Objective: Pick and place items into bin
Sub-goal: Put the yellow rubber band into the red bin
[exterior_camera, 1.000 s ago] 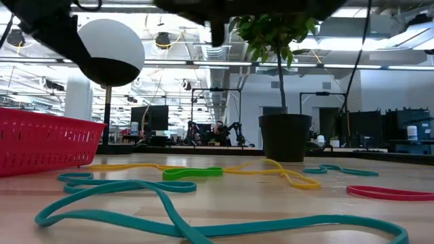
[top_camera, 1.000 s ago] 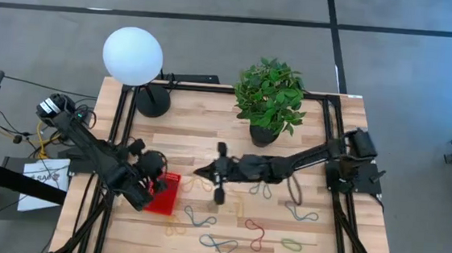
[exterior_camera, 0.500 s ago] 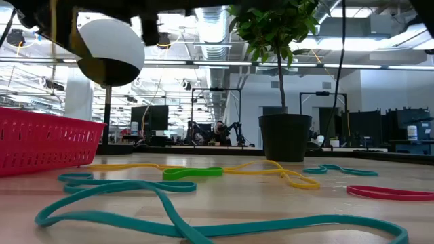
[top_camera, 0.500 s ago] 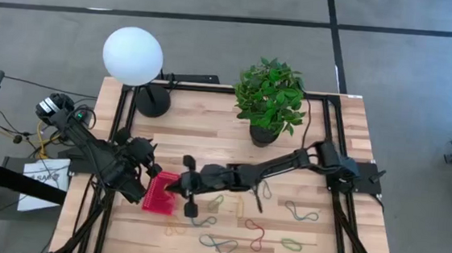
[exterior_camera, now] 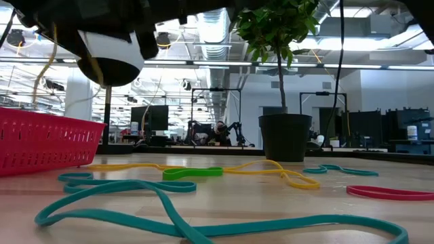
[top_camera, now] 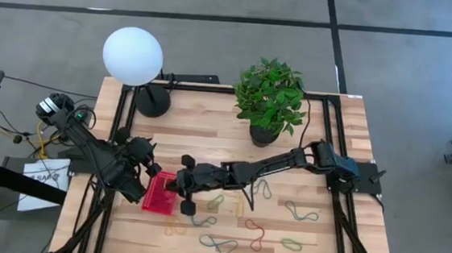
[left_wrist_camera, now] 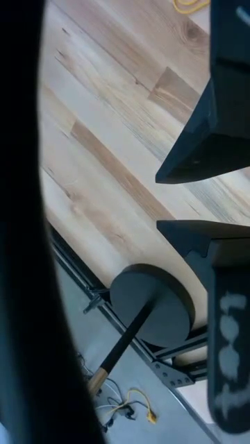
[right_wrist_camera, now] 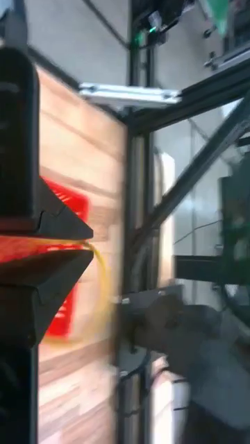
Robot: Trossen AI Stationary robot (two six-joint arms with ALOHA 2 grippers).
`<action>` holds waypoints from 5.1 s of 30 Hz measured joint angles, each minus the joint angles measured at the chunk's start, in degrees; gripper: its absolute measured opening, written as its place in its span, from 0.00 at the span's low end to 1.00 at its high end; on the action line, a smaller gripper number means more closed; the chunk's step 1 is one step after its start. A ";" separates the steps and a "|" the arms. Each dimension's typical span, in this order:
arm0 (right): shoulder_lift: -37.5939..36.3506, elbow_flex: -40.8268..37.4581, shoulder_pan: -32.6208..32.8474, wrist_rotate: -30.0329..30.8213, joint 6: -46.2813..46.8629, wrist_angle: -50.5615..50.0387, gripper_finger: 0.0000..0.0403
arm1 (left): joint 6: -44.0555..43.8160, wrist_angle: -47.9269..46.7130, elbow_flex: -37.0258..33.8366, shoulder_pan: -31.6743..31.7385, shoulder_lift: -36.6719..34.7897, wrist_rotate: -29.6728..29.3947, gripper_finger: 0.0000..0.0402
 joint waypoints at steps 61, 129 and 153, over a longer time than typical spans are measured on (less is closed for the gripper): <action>7.74 -0.07 -2.04 0.15 -1.66 -22.90 0.28 | 2.69 4.22 -0.04 0.00 0.02 4.34 0.22; 8.39 30.00 -0.70 1.49 -9.00 -32.96 0.01 | -5.22 -0.03 -0.04 -0.81 -2.82 0.70 0.22; 6.01 31.09 -0.82 1.55 -5.92 -53.43 0.29 | 16.76 21.53 -0.04 -1.50 -6.49 5.12 0.22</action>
